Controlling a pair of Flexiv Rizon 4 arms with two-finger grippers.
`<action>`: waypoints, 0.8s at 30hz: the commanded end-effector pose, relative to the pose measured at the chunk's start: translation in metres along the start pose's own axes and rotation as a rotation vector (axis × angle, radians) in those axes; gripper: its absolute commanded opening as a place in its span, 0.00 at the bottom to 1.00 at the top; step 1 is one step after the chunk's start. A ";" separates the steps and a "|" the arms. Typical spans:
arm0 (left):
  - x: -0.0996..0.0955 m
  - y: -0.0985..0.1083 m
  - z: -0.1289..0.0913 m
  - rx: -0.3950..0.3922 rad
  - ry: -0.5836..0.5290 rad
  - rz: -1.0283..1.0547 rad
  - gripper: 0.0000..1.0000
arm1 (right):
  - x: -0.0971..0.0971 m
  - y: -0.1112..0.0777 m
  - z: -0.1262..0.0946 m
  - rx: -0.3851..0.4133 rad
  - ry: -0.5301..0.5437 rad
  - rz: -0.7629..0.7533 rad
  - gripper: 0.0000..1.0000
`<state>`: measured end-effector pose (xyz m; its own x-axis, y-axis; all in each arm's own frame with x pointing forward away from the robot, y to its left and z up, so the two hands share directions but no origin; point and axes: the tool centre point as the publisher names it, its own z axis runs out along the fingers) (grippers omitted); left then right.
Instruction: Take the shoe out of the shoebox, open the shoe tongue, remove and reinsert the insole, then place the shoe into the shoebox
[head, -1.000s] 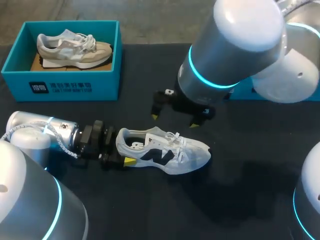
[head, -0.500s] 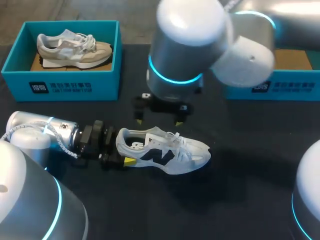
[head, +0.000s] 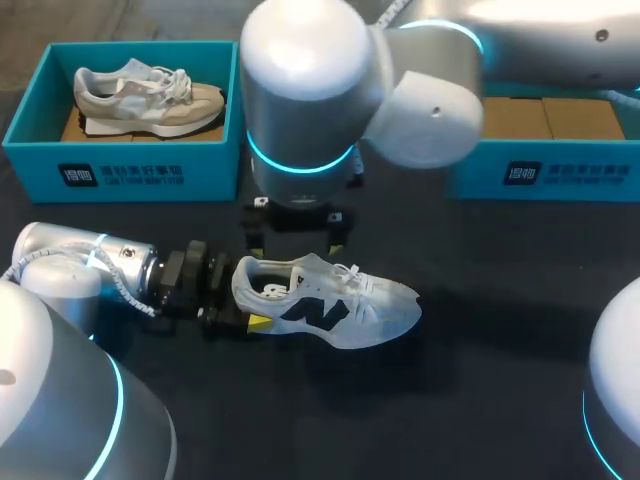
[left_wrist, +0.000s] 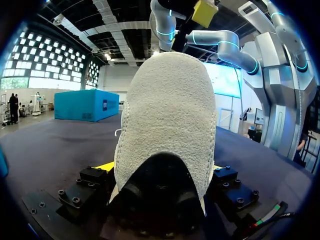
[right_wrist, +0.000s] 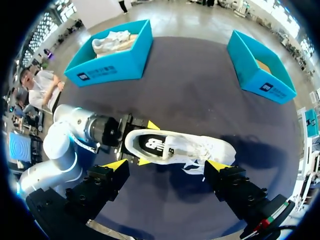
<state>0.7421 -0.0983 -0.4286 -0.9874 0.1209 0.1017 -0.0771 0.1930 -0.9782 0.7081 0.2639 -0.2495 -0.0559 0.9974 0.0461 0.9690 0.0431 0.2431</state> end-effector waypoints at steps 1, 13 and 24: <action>-0.002 0.004 0.000 0.000 -0.004 0.000 0.00 | 0.022 -0.008 0.019 -0.004 -0.784 0.076 1.00; -0.002 0.004 0.000 0.000 -0.004 0.000 0.00 | 0.028 -0.013 0.050 0.008 -0.957 0.104 1.00; -0.002 0.004 0.000 0.000 -0.004 0.000 0.00 | 0.023 -0.013 0.070 -0.040 -1.102 0.213 1.00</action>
<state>0.7421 -0.0983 -0.4285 -0.9874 0.1210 0.1017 -0.0771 0.1930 -0.9782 0.7178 0.2811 -0.3129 -0.0984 0.9880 -0.1192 0.9738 0.1203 0.1929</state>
